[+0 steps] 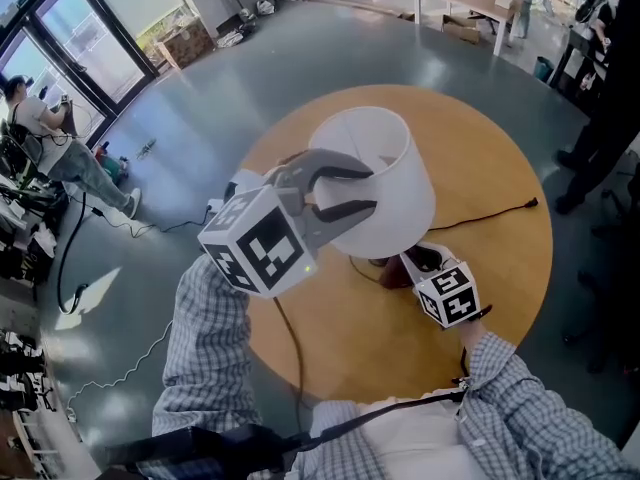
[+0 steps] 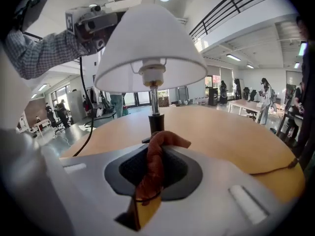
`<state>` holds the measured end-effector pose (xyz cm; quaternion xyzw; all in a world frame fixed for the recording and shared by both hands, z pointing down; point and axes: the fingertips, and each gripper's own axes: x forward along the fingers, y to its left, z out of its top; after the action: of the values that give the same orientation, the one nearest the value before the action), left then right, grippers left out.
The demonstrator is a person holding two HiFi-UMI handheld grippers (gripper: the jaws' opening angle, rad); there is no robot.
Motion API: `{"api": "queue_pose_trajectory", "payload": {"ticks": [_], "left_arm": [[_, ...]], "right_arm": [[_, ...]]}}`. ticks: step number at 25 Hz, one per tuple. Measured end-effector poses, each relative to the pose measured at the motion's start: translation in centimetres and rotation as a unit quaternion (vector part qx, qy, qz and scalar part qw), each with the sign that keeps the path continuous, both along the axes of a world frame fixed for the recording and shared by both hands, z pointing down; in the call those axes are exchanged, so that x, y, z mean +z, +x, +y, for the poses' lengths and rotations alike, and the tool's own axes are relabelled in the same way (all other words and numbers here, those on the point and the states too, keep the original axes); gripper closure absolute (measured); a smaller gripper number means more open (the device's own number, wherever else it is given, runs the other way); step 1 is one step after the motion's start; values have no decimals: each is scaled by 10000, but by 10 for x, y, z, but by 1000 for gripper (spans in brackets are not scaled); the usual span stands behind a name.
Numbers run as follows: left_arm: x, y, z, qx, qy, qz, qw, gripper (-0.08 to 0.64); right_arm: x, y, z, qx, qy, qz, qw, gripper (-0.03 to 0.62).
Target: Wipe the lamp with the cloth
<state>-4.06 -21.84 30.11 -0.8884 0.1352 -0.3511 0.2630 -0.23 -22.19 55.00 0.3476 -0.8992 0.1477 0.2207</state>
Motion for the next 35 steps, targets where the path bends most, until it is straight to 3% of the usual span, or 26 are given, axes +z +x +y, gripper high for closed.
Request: {"api": "queue_pose_trajectory", "payload": {"ticks": [6,9,13,16,19,27,31,33,35], "left_arm": [[6,19,11,26,195,-212,9996,422],[8,22,16,33,272,-289,9992,420],[12,31,22,70,331,-392,9987,420],[12,35,29,127,369,-472,9981,420],[11,36,37,167,425,-538,9975,420],[13,38,40,163,470,-587,9970,422],[13,33,42,131,490,-579,9970,420],[12,32,42,114,519,-555,9970,417],[11,33,41,118,549,-530,9970,414]], "right_arm": [[-46,65,-2,659,351,-438,9962,537],[-67,94,-4,829,568,-372,9942,537],[-67,136,1,724,826,648,9918,537],[-48,150,10,493,704,1429,9860,537],[-16,134,30,97,355,1787,9832,537],[50,52,82,-1068,-369,2139,9703,537],[72,29,104,-1369,-712,2222,9627,531],[77,26,111,-1349,-870,2129,9638,502],[81,26,114,-1304,-989,1977,9665,428]]}}
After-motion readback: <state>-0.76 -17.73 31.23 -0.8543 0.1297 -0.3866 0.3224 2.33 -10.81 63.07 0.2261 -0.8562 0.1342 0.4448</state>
